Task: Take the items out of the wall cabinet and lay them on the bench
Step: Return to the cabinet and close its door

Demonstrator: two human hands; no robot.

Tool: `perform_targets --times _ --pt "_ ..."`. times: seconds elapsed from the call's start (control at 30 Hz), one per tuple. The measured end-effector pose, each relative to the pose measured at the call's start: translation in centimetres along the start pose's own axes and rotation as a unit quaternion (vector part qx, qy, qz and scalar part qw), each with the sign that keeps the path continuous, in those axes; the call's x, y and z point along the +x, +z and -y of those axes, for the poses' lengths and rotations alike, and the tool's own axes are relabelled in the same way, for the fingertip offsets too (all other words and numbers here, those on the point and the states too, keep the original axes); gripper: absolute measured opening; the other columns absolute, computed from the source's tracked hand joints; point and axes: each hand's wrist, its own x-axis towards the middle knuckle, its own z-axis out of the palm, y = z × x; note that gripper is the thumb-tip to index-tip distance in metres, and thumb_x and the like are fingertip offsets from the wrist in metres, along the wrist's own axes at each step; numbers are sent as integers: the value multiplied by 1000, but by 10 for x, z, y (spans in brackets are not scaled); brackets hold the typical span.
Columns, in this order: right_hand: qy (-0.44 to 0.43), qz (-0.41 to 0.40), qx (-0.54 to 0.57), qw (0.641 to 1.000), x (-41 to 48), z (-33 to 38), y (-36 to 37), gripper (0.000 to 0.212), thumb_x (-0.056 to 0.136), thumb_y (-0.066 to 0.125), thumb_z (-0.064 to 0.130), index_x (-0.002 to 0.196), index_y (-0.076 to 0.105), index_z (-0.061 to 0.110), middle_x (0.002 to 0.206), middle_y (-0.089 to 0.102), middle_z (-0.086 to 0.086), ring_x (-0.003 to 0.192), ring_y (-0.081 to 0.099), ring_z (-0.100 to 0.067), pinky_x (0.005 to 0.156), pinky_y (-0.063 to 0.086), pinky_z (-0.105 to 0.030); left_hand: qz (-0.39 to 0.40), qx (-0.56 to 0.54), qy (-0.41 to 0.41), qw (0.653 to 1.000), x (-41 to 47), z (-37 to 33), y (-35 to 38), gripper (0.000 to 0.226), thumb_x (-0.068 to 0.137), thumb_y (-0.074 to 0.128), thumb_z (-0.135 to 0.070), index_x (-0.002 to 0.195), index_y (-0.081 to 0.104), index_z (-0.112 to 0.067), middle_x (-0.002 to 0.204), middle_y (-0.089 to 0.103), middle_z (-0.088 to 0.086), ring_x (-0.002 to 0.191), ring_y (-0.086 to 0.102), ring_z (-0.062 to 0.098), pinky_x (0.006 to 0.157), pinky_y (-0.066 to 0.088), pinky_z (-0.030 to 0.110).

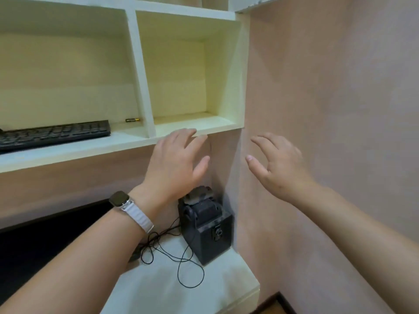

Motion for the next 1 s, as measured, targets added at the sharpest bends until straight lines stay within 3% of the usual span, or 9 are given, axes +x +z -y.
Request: perform_targets --times 0.2,0.33,0.47,0.57,0.8,0.9,1.0 --pt "-4 -49 74 996 77 -22 -6 61 87 37 52 135 50 16 136 52 -5 126 45 -27 101 37 -44 -55 43 -4 998 69 10 -3 47 86 52 -40 125 61 -15 129 59 13 116 54 34 90 43 46" --pt "-28 -94 119 988 125 -36 -13 67 84 33 55 136 47 17 137 51 -4 127 44 -26 103 34 -41 -115 89 25 989 114 16 -5 46 86 57 -36 125 61 -12 130 58 16 117 54 35 93 40 45" --pt "-22 -107 193 975 163 -55 -17 71 85 38 56 144 38 17 145 45 -2 134 38 -18 106 28 -29 -158 143 48 976 155 26 -9 47 88 56 -35 128 60 -10 132 56 18 123 51 37 99 38 50" --pt "-19 -120 285 951 190 -67 -17 73 85 43 55 146 32 18 144 45 -1 132 41 -15 104 34 -30 -163 188 56 967 180 39 -14 49 88 55 -35 129 59 -10 134 56 18 125 50 37 102 37 50" --pt "-35 -177 491 852 246 -70 -22 70 84 52 44 146 29 21 132 48 7 119 48 -9 91 39 -14 -143 312 78 936 210 77 -26 53 88 49 -37 133 57 -10 144 48 19 135 41 36 110 26 49" --pt "-70 -192 534 821 256 -66 -25 72 80 55 48 142 29 22 133 47 5 122 48 -10 95 40 -16 -140 350 116 919 211 91 -29 50 90 51 -35 133 57 -10 147 44 19 137 40 36 110 28 52" --pt "-116 -212 532 812 260 -60 -28 63 78 54 46 133 33 25 133 47 3 124 47 -9 102 38 -22 -151 368 139 907 209 104 -35 49 90 51 -34 132 58 -10 148 44 18 137 41 36 109 31 53"
